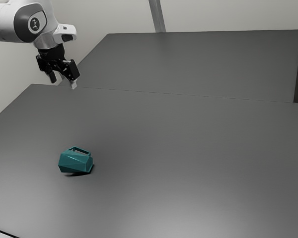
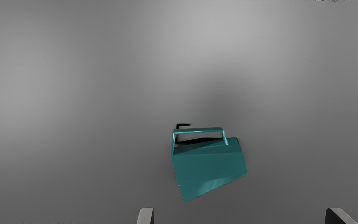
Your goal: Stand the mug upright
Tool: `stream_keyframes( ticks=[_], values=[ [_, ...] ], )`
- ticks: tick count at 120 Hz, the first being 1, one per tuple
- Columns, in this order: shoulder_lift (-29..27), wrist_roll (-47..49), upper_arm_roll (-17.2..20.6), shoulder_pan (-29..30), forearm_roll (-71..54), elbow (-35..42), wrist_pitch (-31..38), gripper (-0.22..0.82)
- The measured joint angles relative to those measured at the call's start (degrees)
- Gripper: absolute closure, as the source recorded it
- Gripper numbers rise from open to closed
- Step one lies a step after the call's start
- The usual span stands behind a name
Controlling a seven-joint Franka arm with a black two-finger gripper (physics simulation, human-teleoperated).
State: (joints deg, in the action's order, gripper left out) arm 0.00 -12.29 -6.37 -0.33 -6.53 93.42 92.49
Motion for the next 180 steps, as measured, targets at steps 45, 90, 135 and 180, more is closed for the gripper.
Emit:
stream_keyframes(
  ticks=[45,90,135,180],
  values=[
    [5.46,-0.85,0.52,7.44,11.10,6.29,4.02,0.00],
    [12.27,-8.99,0.55,19.63,23.00,11.06,6.04,0.00],
    [16.79,-17.40,0.57,25.34,34.08,16.78,6.13,0.00],
    [18.03,-23.03,0.57,28.10,43.11,19.99,3.78,0.00]
  ],
)
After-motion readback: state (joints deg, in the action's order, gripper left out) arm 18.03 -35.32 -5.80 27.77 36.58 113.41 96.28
